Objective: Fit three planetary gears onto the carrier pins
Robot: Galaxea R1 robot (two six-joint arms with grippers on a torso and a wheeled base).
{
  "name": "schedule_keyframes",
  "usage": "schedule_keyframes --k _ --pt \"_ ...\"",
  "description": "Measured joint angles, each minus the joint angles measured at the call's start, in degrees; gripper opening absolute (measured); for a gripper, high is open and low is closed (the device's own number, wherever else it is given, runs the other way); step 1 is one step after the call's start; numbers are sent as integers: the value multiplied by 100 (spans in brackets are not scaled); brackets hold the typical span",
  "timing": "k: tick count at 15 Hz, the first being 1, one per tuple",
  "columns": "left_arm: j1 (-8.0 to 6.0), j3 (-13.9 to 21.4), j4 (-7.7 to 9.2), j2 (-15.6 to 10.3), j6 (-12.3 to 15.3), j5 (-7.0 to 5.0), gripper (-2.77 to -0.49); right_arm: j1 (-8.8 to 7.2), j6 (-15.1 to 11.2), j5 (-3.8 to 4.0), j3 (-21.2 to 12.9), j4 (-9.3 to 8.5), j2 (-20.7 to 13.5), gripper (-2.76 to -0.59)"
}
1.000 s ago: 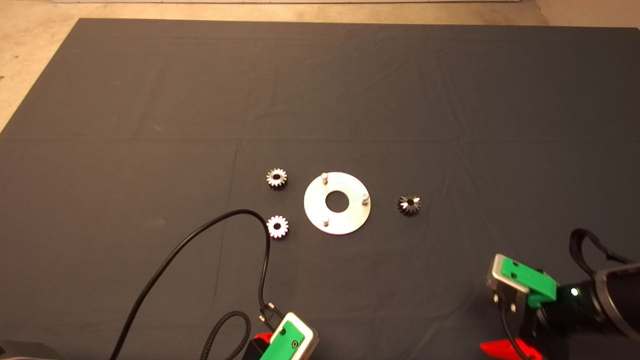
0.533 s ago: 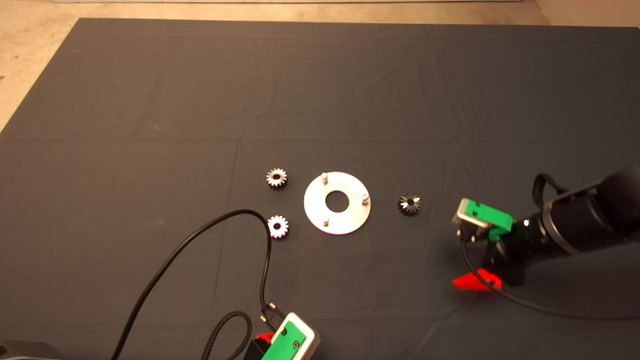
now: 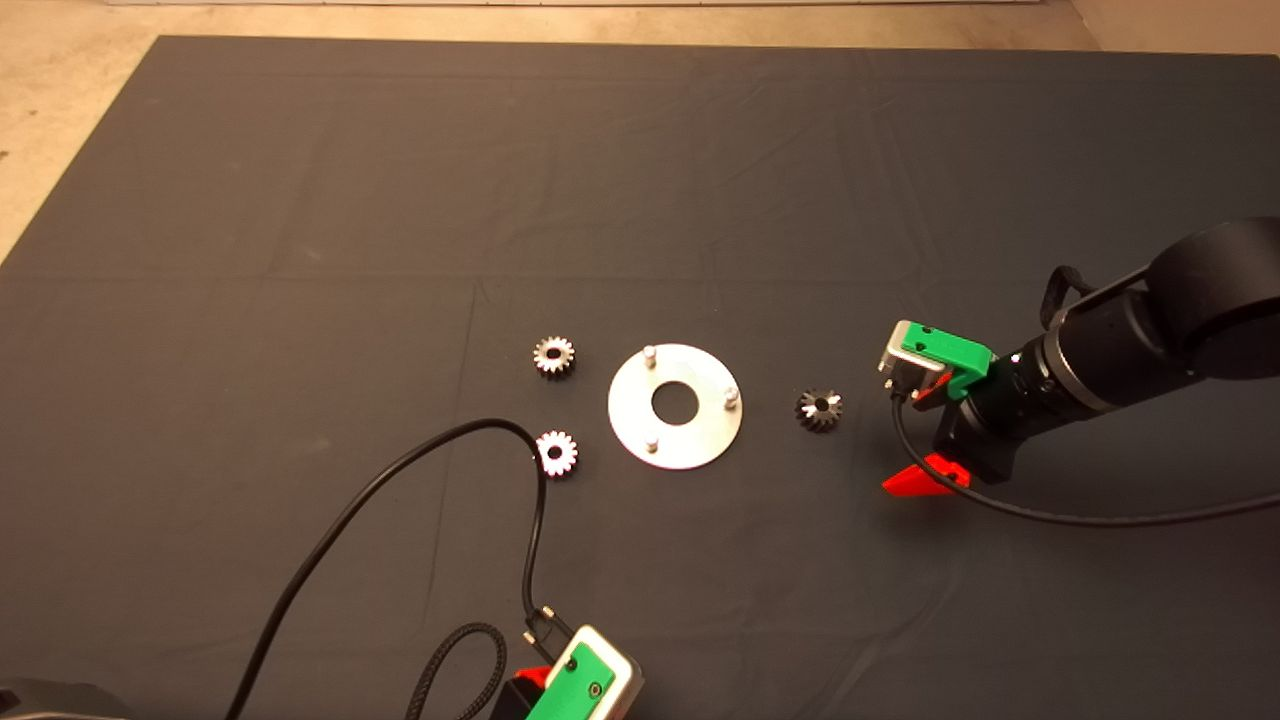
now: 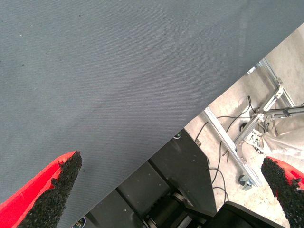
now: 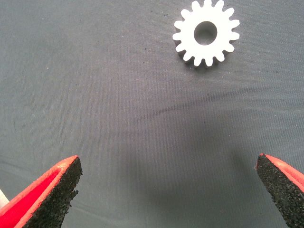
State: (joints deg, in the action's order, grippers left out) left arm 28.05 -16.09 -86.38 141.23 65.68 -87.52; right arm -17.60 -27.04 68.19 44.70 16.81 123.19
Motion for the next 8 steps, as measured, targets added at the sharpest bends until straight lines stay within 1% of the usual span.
schedule_keyframes --k 1,3,4,5,7,8 --pt "0 0 0 11 2 1 -51 0 33 0 20 -9 2 -61" --pt "0 0 0 28 0 1 -51 0 255 -1 217 -30 59 -61" --pt "0 0 -2 41 2 1 -51 0 296 -4 311 -28 94 -61" --pt "1 0 0 41 2 1 -51 0 306 -11 328 -30 107 -61" --pt "1 0 0 69 1 1 -51 2 321 -50 358 -33 125 -61" --pt "0 0 -2 72 1 4 -51 5 321 -62 421 -33 160 -61"
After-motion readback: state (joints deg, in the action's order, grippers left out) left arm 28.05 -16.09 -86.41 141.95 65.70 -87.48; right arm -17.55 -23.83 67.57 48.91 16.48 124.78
